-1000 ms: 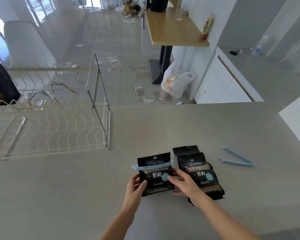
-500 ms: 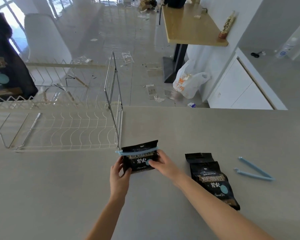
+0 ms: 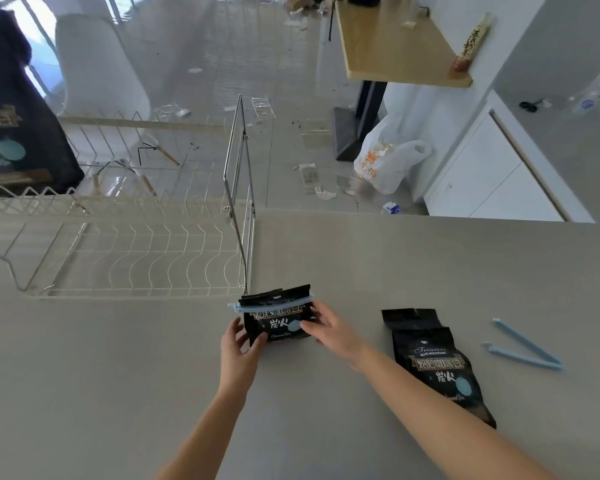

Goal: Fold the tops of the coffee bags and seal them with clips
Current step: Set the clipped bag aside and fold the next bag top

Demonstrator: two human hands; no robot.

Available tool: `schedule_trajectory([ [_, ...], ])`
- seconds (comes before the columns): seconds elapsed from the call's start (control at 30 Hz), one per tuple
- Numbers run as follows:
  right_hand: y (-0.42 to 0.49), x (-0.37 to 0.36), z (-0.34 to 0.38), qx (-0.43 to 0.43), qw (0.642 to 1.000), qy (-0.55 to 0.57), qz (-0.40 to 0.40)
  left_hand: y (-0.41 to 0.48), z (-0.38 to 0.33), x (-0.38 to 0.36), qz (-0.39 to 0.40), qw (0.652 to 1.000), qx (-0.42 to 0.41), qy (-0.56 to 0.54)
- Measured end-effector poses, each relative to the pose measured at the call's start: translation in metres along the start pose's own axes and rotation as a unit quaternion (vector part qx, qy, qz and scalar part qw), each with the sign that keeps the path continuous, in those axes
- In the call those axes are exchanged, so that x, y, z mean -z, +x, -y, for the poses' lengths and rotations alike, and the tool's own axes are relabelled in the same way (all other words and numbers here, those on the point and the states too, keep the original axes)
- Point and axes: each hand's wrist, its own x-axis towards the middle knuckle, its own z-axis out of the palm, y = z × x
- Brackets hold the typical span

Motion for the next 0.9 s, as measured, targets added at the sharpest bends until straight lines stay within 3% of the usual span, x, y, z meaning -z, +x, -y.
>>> schedule_trajectory([
  [0.13,-0.029,0.022,-0.011,0.041,0.995,-0.059,-0.073,-0.021,0.014,0.002,-0.096,0.994,0.027,0.032],
  [0.3,-0.067,0.087,-0.043,0.095,0.952,-0.096,-0.273,-0.058,0.029,-0.020,0.082,0.993,0.029,0.084],
  [0.43,-0.099,0.155,-0.090,0.010,0.907,-0.092,-0.410,-0.088,0.026,-0.065,0.199,0.966,0.008,0.166],
  [0.5,-0.110,0.175,-0.111,-0.070,0.916,-0.050,-0.392,-0.098,0.024,-0.091,0.250,0.948,0.003,0.196],
  [0.6,-0.113,0.187,-0.124,-0.138,0.946,0.046,-0.289,-0.113,0.012,-0.133,0.255,0.948,0.007,0.191],
  [0.77,-0.115,0.193,-0.110,-0.152,0.963,0.093,-0.201,-0.133,-0.001,-0.185,0.231,0.965,0.056,0.109],
  [0.9,-0.124,0.191,-0.103,-0.094,0.983,0.059,-0.148,-0.145,0.002,-0.205,0.165,0.981,0.084,0.056],
])
